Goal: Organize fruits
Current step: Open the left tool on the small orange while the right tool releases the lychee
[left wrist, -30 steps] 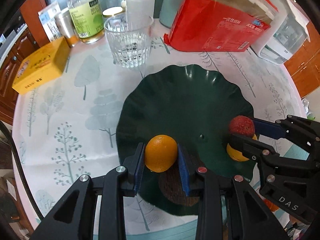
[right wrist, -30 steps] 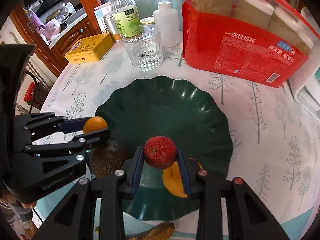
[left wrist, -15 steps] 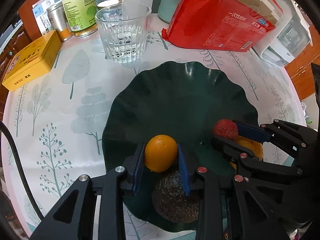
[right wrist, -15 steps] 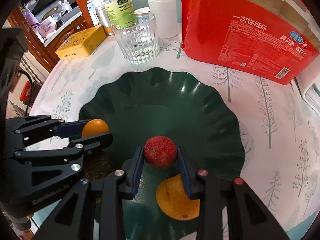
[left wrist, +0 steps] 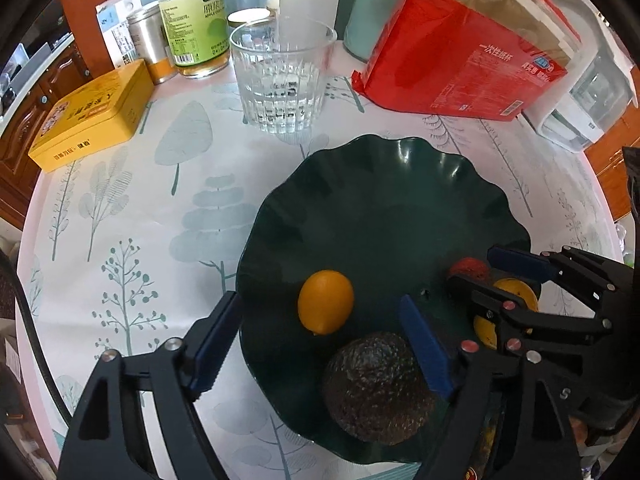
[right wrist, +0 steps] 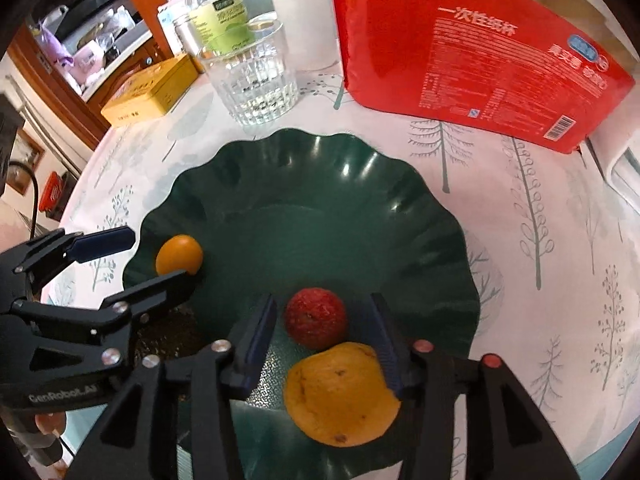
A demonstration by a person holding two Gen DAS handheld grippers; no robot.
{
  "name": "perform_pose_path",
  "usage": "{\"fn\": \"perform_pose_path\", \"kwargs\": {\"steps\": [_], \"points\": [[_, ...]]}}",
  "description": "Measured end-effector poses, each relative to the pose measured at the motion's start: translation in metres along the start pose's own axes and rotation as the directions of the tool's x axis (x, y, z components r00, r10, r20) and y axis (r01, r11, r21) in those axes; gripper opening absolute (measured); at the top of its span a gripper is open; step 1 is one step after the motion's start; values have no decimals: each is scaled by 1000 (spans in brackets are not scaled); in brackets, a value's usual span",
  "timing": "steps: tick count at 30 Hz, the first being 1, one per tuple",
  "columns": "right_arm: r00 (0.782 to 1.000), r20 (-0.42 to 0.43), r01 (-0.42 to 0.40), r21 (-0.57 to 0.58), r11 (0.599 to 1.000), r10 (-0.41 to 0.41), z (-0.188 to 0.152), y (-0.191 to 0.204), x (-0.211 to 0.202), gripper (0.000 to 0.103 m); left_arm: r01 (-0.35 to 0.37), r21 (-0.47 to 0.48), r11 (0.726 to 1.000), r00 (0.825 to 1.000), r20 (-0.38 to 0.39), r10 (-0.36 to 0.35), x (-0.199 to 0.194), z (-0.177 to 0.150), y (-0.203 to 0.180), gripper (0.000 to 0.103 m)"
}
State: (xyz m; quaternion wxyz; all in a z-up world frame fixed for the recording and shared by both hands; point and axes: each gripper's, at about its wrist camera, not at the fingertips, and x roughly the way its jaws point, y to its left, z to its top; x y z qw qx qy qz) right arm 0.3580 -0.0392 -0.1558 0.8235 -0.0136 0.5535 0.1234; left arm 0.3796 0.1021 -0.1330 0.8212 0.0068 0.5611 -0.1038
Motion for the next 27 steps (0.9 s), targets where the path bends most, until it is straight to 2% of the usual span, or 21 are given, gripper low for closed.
{"fn": "perform_pose_path", "kwargs": {"steps": [17,27], "points": [[998,57,0,-3,1000,0,-3,4,-37,49,-34,28,999,998,44,33,-42,-15,-11,83],[996,85,-17,2,1000,17,-17,2,-66,49,-40,39,998,998,49,38,-68,-38,-25,86]]}}
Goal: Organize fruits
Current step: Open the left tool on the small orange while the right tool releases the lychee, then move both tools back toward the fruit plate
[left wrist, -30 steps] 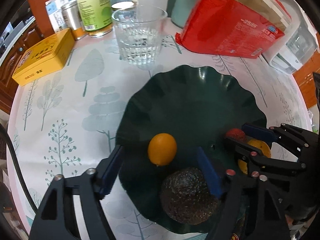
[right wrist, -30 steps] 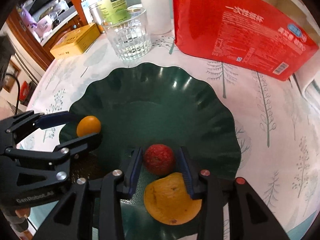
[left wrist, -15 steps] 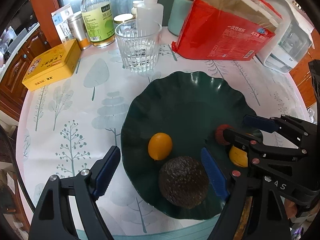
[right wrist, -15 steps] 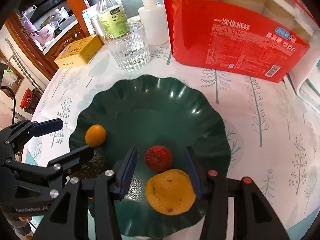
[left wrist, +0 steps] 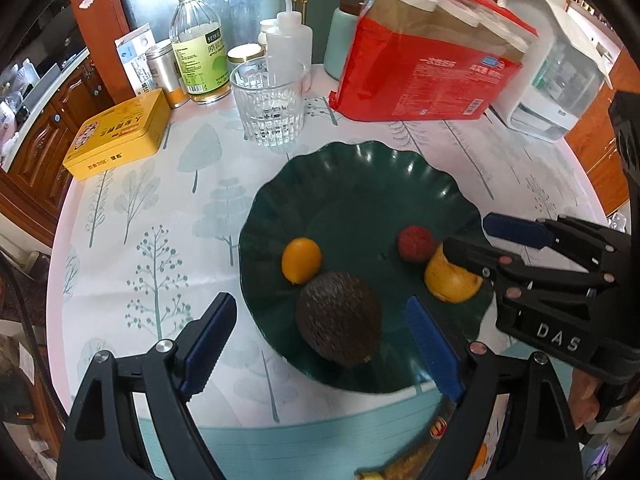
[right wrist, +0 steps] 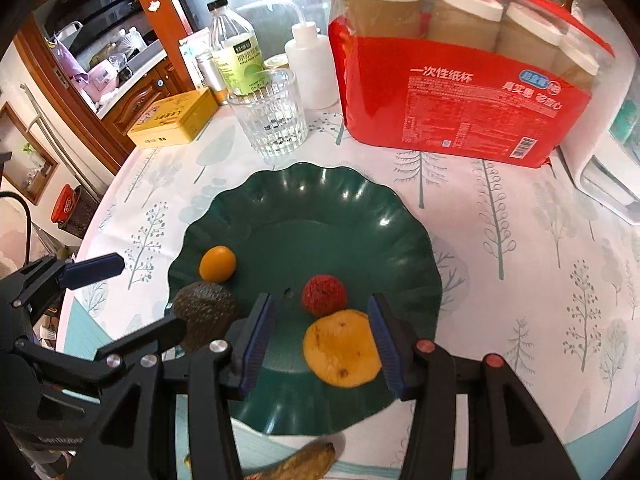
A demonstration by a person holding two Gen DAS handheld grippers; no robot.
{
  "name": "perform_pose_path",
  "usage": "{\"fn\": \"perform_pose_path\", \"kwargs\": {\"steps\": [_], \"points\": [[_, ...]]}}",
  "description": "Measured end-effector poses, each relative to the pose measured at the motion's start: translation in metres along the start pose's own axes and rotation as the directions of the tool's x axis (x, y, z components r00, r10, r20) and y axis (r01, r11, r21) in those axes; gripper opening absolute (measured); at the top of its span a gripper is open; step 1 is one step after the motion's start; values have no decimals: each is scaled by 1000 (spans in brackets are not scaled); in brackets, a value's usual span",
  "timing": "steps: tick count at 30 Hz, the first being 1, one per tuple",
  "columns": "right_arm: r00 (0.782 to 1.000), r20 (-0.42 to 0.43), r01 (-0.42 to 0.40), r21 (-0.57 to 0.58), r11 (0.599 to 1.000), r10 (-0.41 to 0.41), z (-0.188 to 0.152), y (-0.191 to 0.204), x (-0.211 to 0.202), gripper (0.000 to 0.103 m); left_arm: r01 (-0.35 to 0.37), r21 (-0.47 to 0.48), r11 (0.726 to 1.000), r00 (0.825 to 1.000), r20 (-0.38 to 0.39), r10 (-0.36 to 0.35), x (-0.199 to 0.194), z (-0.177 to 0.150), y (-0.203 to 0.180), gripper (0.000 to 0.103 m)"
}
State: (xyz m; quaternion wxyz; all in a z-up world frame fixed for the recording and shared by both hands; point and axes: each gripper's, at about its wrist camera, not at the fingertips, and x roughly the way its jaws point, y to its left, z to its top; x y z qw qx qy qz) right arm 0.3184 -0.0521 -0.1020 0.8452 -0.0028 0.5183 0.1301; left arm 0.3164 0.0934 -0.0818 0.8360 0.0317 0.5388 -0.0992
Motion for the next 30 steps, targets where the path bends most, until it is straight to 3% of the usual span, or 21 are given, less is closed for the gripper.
{"fn": "perform_pose_path", "kwargs": {"steps": [9,19,30], "points": [[999,23,-23,-15,1000,24,-23,1,-35,49,-8,7,1000,1000,26,8,-37,-23,-21,86],[996,81,-37,-54,998,41,-54,-4,-105,49,-16,-6,1000,997,82,16,-90,-46,-56,86],[995,90,-43,-71,997,50,-108,-29,-167,49,-20,-14,1000,991,133,22,-137,-88,-109,86]]}}
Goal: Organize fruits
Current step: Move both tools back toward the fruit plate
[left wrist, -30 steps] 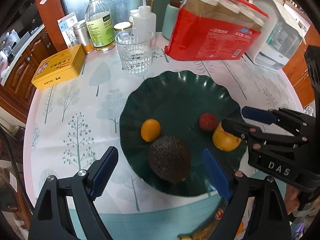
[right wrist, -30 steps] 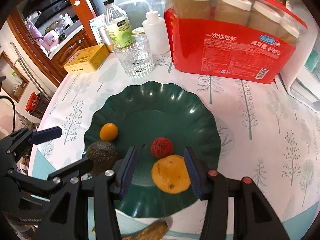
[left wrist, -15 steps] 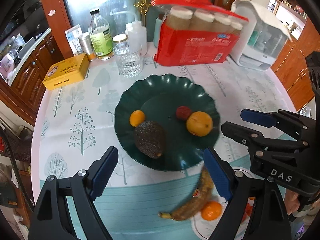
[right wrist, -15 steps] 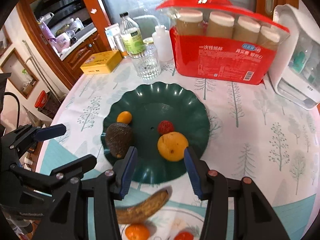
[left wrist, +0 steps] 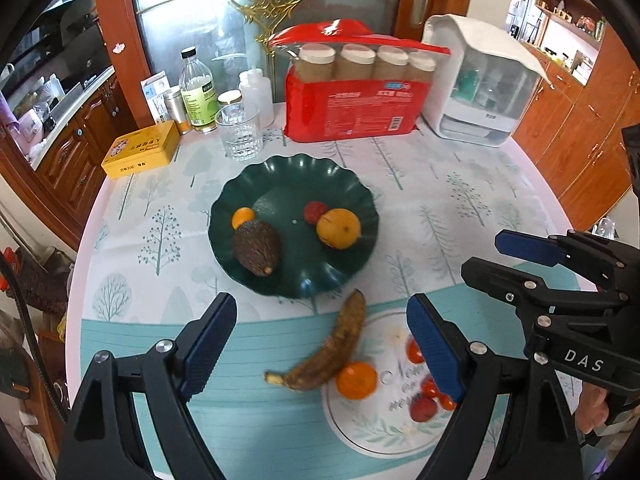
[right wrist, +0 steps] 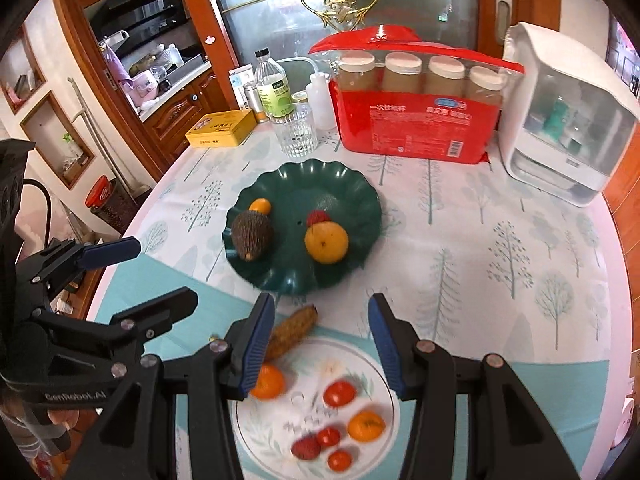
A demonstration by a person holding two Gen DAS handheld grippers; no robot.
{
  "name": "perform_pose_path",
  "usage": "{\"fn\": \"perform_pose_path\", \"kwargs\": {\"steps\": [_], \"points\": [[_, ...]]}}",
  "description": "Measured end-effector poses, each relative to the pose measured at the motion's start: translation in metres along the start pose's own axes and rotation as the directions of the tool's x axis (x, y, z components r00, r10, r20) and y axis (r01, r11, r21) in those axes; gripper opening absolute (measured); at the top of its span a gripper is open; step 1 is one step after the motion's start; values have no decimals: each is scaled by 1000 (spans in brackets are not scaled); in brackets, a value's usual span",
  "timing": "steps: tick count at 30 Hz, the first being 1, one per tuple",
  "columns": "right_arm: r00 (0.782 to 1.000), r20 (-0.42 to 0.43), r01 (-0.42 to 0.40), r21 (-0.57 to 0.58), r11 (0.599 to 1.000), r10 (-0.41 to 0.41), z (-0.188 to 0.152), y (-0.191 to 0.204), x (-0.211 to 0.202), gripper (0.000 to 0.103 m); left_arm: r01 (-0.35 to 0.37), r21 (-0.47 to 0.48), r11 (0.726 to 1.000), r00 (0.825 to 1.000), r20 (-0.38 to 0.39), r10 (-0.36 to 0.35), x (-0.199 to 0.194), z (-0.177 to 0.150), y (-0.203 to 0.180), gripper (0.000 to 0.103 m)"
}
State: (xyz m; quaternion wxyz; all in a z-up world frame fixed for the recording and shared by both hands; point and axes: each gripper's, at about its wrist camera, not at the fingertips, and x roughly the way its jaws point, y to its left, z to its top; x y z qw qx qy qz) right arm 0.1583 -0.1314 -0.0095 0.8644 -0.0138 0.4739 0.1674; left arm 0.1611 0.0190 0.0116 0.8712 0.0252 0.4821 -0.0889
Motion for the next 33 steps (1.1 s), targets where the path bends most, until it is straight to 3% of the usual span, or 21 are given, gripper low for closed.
{"fn": "perform_pose_path", "kwargs": {"steps": [18,30,33], "points": [[1000,-11,-19,-25,1000,18,-67,-24,-32,49,9,0,1000,999,44,-9,-26,-70,-64,86],[995,-96,-34,-2,999,34,-119,-47,12,49,56,0,998,998,-28,-56,33,-133,-97,86],[991,-125,-41,14,999,43,-131,-53,28,49,51,0,999,997,-60,-51,54,-145,-101,81]]}}
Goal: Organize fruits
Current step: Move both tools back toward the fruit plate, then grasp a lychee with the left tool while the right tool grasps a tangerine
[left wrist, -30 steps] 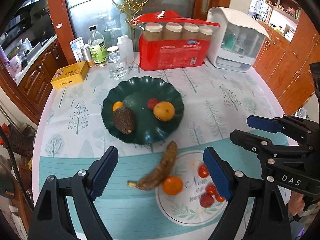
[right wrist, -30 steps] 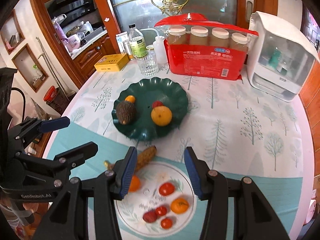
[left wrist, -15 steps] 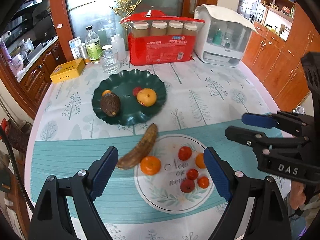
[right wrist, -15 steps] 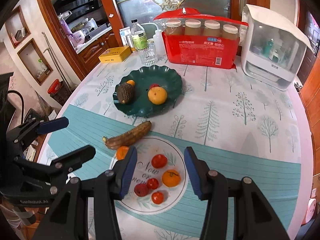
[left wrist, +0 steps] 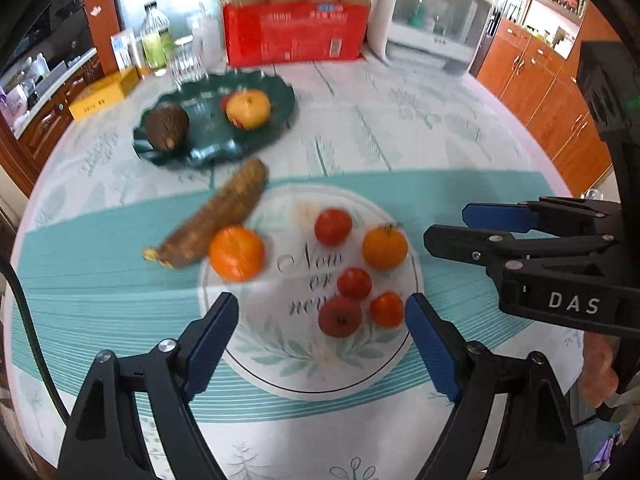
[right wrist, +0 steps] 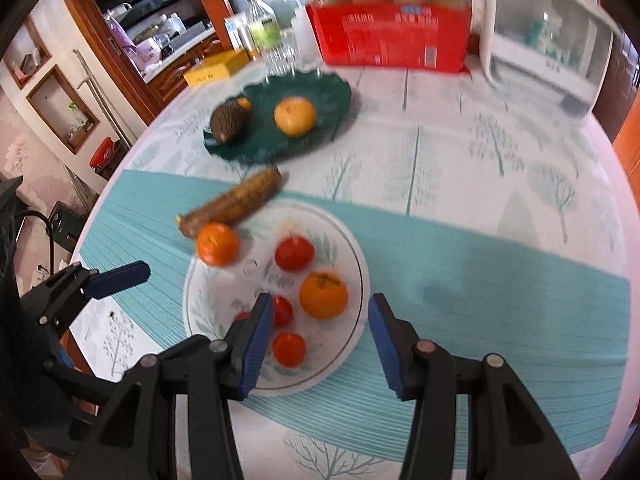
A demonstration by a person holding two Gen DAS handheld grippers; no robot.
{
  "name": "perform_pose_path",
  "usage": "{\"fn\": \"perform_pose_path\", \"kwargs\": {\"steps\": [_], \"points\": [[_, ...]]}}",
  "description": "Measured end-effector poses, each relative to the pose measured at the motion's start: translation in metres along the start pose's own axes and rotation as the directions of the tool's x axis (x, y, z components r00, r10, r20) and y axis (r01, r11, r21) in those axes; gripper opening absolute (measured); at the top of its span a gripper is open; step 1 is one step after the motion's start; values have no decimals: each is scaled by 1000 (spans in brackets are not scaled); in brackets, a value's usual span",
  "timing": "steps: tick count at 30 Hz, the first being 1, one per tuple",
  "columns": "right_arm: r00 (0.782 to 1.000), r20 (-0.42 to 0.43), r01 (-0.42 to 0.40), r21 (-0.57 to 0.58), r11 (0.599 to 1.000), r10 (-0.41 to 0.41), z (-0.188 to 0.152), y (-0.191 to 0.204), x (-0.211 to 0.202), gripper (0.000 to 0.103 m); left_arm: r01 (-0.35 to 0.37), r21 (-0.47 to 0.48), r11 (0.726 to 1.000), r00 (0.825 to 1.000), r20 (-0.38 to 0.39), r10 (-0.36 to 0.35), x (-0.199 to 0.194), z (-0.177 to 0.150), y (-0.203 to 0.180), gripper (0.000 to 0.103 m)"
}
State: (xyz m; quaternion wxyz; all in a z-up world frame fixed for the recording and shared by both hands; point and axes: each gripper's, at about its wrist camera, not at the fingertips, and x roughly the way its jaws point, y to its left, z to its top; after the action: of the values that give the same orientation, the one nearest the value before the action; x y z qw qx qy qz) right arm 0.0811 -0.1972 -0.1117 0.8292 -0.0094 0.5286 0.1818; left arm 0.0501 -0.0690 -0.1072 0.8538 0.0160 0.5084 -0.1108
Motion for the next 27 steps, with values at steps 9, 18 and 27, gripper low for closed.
{"fn": "perform_pose_path", "kwargs": {"steps": [9,18,27], "points": [[999,-46,-26,38,999,28,-11,-15,28,49,25,-58,998,997,-78,-30,46,-5,3,59],[996,-60,-64,57,996,67,-9,-16,45,49,57,-93,994,990,-125,-69,66,-9,5,37],[993,-76,-81,91,992,88,-3,-18,63,49,79,-110,991,988,-127,-93,68,-13,8,32]]}}
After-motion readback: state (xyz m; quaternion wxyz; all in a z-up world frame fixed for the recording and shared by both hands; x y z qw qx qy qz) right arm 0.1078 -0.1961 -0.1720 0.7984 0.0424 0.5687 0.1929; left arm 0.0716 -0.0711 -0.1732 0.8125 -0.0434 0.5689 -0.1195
